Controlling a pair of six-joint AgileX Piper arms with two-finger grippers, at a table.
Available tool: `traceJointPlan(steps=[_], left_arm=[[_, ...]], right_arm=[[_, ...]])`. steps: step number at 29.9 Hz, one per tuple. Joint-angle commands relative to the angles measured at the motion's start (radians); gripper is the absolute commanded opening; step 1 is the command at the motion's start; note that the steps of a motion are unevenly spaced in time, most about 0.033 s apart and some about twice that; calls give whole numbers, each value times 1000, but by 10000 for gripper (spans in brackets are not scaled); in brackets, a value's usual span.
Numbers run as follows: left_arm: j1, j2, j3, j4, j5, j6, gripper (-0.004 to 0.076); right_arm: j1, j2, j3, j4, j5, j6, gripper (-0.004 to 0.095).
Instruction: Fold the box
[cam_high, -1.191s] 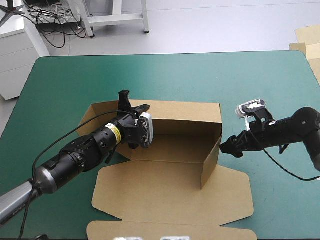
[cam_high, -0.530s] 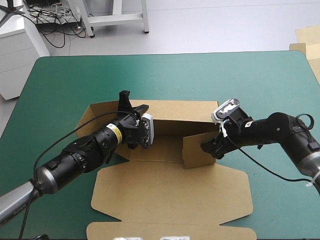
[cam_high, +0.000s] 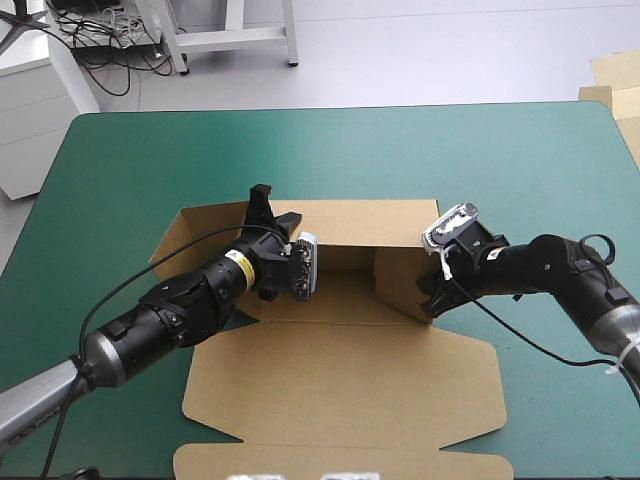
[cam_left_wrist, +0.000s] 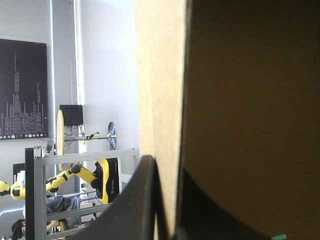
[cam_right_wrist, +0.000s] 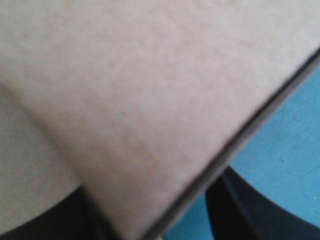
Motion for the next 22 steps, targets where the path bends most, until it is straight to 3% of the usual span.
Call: traceJointPlan(steps=[1,3,10,13,15,19,22], left_arm=[[-27,15,6,-65,-32,-38,-10],[-27,15,6,-68,-36,-38,-10],[-27,15,6,-68,-59,-76,-8],[-27,15,6,-63,-86,-76,39],[-27,15,6,-63,-100,-80,125],[-27,15,6,-63,-114,-123,429],[-27,11,-8,-63,-115,-168,582]], right_arm=[[0,-19,-24,59,-10,-5,112],[0,-19,-24,90,2,-5,-8],[0,-17,-24,124,-10,-12,-16],[0,-17,-24,122,-10,-12,-16],[0,-17,-24,118,-10,-12,-16],[0,-17,-24,118,-38,1,-16],[0,-17,-24,118,-68,7,-16]])
